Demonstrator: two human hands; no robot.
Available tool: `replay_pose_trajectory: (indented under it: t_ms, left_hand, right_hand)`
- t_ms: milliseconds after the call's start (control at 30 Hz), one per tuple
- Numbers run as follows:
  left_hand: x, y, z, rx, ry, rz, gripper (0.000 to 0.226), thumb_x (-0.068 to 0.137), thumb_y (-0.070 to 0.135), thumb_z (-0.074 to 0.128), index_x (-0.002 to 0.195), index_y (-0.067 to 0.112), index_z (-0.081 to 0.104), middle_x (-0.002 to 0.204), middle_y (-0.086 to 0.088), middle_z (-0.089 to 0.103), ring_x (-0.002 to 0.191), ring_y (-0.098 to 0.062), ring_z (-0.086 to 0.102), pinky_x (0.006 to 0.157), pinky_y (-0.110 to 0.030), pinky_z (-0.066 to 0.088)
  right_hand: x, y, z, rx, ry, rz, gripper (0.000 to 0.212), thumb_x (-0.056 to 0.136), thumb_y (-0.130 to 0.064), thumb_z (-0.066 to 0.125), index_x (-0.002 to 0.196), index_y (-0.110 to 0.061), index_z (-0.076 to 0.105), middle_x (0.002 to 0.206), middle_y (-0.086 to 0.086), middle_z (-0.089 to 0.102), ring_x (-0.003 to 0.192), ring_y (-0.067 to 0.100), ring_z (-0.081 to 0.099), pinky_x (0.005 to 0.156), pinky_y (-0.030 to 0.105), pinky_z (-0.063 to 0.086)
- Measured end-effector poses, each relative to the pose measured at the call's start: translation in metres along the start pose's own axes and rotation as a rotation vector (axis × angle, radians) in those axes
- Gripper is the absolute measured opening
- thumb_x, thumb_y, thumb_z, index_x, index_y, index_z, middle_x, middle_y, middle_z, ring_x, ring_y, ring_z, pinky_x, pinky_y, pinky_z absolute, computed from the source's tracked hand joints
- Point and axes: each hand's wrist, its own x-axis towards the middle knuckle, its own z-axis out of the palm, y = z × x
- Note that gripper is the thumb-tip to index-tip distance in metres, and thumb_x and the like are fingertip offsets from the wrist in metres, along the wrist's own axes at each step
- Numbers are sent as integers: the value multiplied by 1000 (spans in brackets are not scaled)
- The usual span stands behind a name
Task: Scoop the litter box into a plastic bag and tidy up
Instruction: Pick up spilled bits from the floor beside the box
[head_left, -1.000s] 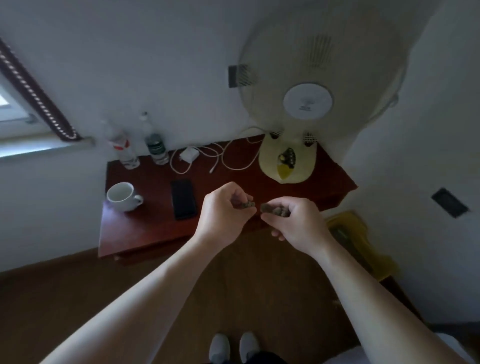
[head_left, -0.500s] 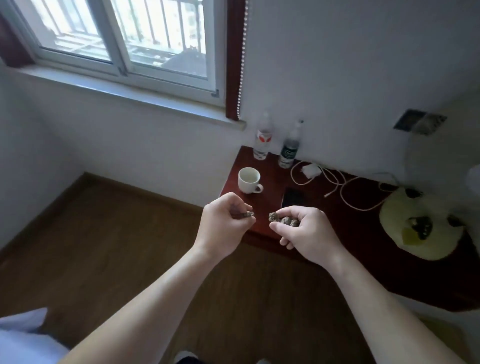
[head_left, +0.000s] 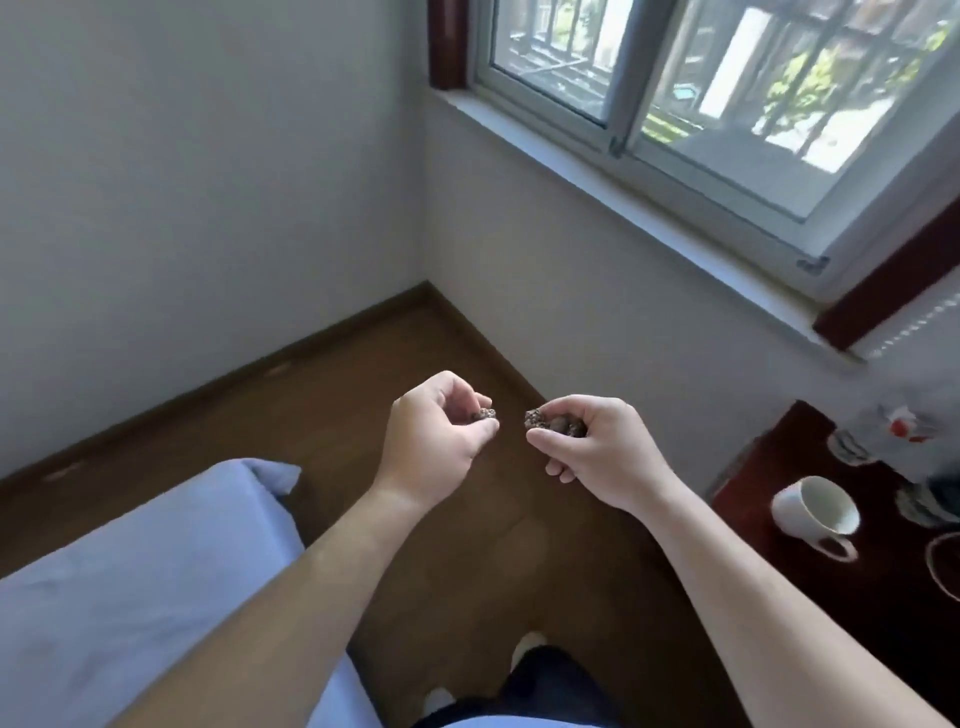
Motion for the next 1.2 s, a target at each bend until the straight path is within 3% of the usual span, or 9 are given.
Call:
replay_pose_trajectory:
  t_ms: [100, 267, 400, 533, 733, 933, 1200]
  left_hand:
    - [27, -23, -32, 44, 148, -38, 29, 73, 12, 84, 67, 25, 59, 79, 9, 73, 68, -7, 66, 62, -22, 53]
    - [84, -55, -74, 81, 390, -160, 35, 73, 12, 83, 66, 31, 55, 82, 7, 74, 74, -14, 71, 71, -42, 60]
    - [126, -63, -105, 111, 604, -256, 35, 74, 11, 83, 66, 28, 54, 84, 6, 75, 72, -12, 70, 66, -36, 59]
    - [151, -68, -140, 86, 765, -322, 34, 73, 6, 81, 65, 23, 53, 84, 5, 75, 73, -11, 71, 70, -35, 60]
    - [181, -96, -213, 104, 936, -382, 31, 75, 6, 80, 68, 19, 54, 85, 10, 75, 74, -9, 70, 68, -26, 58]
    - [216, -154, -312, 38, 1042, -402, 26, 74, 4, 80, 71, 12, 56, 84, 10, 75, 73, -6, 70, 71, -30, 58]
    - [247, -198, -436, 22, 1152, -433, 24, 74, 3, 81, 74, 10, 58, 87, 5, 76, 76, -9, 72, 75, -34, 60]
  right_hand:
    - [56, -20, 30, -32, -118, -72, 12, 85, -21, 76, 96, -19, 74, 60, -2, 69, 52, 10, 68, 54, 24, 56]
    - [157, -57, 78, -91, -335, -226, 10, 86, -21, 74, 96, -20, 73, 63, -4, 69, 52, 7, 67, 54, 20, 54]
    - [234, -93, 107, -148, -503, -323, 13, 86, -22, 74, 99, -19, 73, 63, -3, 69, 53, 8, 67, 54, 22, 55]
    - [286, -142, 137, -227, -653, -418, 10, 88, -24, 72, 98, -23, 71, 65, -1, 71, 54, 8, 68, 54, 19, 56]
    - [334, -207, 220, -291, -818, -540, 9, 87, -27, 72, 95, -26, 70, 63, 5, 72, 56, 22, 69, 64, 37, 61]
    - [377, -271, 322, -345, -898, -605, 12, 89, -29, 69, 100, -24, 70, 64, 3, 72, 57, 17, 70, 68, 33, 61]
    - [422, -372, 445, -311, -1023, -665, 3, 88, -23, 71, 91, -25, 71, 65, 6, 73, 60, 23, 70, 67, 36, 61]
